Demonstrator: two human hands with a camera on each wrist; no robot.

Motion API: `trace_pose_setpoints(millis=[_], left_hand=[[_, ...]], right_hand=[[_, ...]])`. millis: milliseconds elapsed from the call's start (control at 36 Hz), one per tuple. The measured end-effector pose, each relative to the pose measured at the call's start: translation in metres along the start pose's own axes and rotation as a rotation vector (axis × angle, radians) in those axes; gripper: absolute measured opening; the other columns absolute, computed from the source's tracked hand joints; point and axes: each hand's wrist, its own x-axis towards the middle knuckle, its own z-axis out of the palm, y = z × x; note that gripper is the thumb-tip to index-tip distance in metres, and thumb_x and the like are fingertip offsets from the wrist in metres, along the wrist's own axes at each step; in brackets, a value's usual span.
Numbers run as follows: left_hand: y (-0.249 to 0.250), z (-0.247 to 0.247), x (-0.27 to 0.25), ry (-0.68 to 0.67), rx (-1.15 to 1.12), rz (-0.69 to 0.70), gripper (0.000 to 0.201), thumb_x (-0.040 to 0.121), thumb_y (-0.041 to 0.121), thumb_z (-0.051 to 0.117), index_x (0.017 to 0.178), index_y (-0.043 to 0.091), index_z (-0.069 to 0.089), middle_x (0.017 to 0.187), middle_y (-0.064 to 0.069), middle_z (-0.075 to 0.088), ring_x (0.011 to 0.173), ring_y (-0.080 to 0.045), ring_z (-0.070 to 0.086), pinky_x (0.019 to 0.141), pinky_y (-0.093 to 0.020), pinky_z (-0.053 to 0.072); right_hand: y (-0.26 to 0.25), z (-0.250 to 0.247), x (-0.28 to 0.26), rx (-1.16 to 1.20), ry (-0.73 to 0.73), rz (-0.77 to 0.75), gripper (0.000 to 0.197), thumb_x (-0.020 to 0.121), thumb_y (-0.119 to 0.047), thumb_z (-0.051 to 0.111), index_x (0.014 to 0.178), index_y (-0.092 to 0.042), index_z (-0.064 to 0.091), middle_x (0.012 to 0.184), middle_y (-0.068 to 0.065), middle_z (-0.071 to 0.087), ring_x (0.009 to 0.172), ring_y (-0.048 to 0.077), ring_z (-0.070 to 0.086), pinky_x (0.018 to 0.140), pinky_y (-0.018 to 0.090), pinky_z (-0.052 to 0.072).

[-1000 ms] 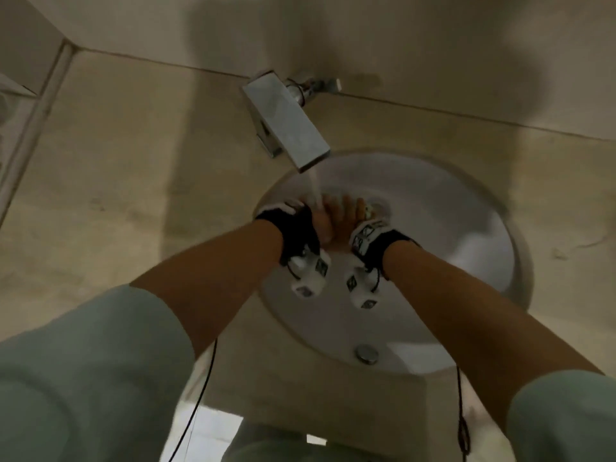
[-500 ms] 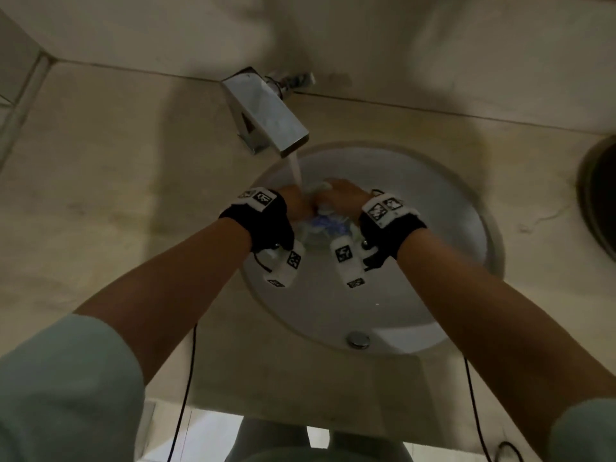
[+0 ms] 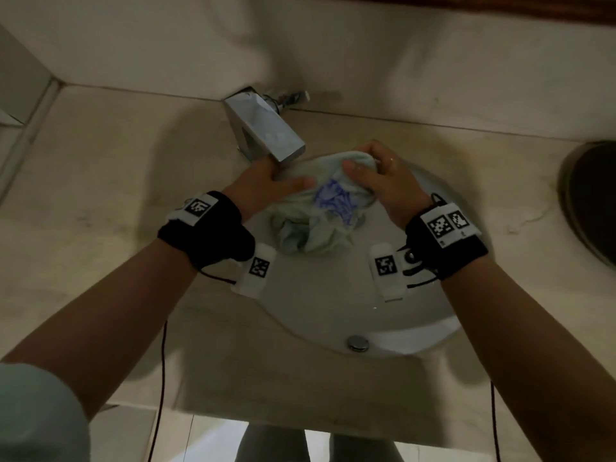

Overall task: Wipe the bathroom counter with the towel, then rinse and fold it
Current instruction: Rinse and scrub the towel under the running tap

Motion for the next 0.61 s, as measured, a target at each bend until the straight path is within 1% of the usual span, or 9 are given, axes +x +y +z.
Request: trace_pose_setpoints(millis=[56,111,167,250,306,389,472,528,611], left_hand=[[-0.004,-0.001,-0.002,0.036,0.091,0.019,0.036,0.082,0.035,0.071,0.114,0.024,0.06,0.112,0.007,0.065,0.101,-0.01,0.061,0.089,-0.026,0.048],[-0.012,-0.002,-0.006,0.093,0.223,0.025,0.014,0.081,0.03,0.073,0.08,0.027,0.06,0.082,0.005,0.06,0.079,-0.01,0.057,0.078,-0.026,0.044],[-0.02,-0.001,-0.009,0.094,0.343,0.034,0.025,0.079,0.019,0.075,0.067,0.025,0.054,0.078,-0.001,0.057,0.076,-0.015,0.057,0.076,-0.032,0.045],[-0.022,0.003,-0.011,-0.047,0.59,-0.041,0.006,0.084,0.015,0.068,0.088,0.012,0.065,0.1,-0.006,0.066,0.092,-0.019,0.061,0.079,-0.021,0.041],[-0.024,0.009,-0.007,-0.097,0.697,-0.098,0.023,0.091,0.018,0.06,0.111,0.007,0.061,0.117,-0.008,0.061,0.104,-0.023,0.058,0.083,-0.022,0.038],[-0.024,0.024,0.009,-0.067,0.76,-0.142,0.045,0.093,0.016,0.053,0.136,0.009,0.042,0.139,-0.012,0.044,0.126,-0.029,0.044,0.101,-0.03,0.034],[-0.016,0.049,0.019,-0.139,0.808,-0.272,0.065,0.095,0.025,0.053,0.149,0.011,0.02,0.153,-0.014,0.024,0.14,-0.03,0.029,0.115,-0.036,0.026],[-0.051,0.062,0.04,-0.16,0.847,-0.371,0.079,0.09,0.034,0.059,0.151,0.017,0.013,0.152,-0.015,0.026,0.137,-0.034,0.033,0.113,-0.043,0.031],[-0.157,0.066,0.097,-0.392,0.924,-0.521,0.125,0.051,0.078,0.069,0.149,0.036,0.005,0.148,-0.011,0.039,0.12,-0.035,0.047,0.096,-0.053,0.044]], right_hand=[[0.003,-0.004,-0.002,0.004,-0.026,0.002,0.016,0.089,-0.008,0.064,0.081,-0.015,0.051,0.07,-0.003,0.059,0.061,0.007,0.056,0.055,0.019,0.045],[0.011,-0.006,-0.004,-0.104,-0.064,-0.008,0.019,0.084,-0.006,0.069,0.081,-0.015,0.052,0.07,-0.006,0.06,0.063,0.01,0.056,0.058,0.023,0.046],[0.023,-0.005,-0.005,-0.368,-0.13,-0.043,0.021,0.078,-0.008,0.074,0.086,-0.012,0.055,0.081,0.002,0.059,0.072,0.018,0.056,0.066,0.034,0.047],[0.04,0.0,-0.007,-0.641,-0.335,0.032,0.027,0.076,-0.011,0.078,0.099,-0.011,0.064,0.096,0.001,0.063,0.088,0.016,0.061,0.079,0.029,0.05],[0.045,0.006,-0.008,-0.621,-0.388,0.144,0.032,0.079,-0.013,0.076,0.108,-0.013,0.064,0.104,0.001,0.066,0.095,0.016,0.064,0.085,0.022,0.051],[0.053,0.017,0.0,-0.7,-0.284,0.124,0.041,0.085,-0.02,0.071,0.123,-0.014,0.058,0.124,0.004,0.06,0.114,0.02,0.057,0.092,0.022,0.042],[0.072,0.031,0.017,-0.779,-0.346,0.26,0.074,0.084,-0.027,0.072,0.145,-0.012,0.034,0.149,0.009,0.035,0.136,0.026,0.036,0.108,0.032,0.031],[0.092,0.041,0.024,-0.919,-0.395,0.384,0.095,0.082,-0.044,0.069,0.152,-0.015,0.011,0.158,0.008,0.014,0.145,0.027,0.018,0.116,0.041,0.022],[0.12,0.05,0.023,-1.184,-0.499,0.438,0.111,0.074,-0.081,0.043,0.152,-0.02,-0.008,0.16,0.003,-0.008,0.147,0.029,-0.005,0.118,0.051,0.009]])
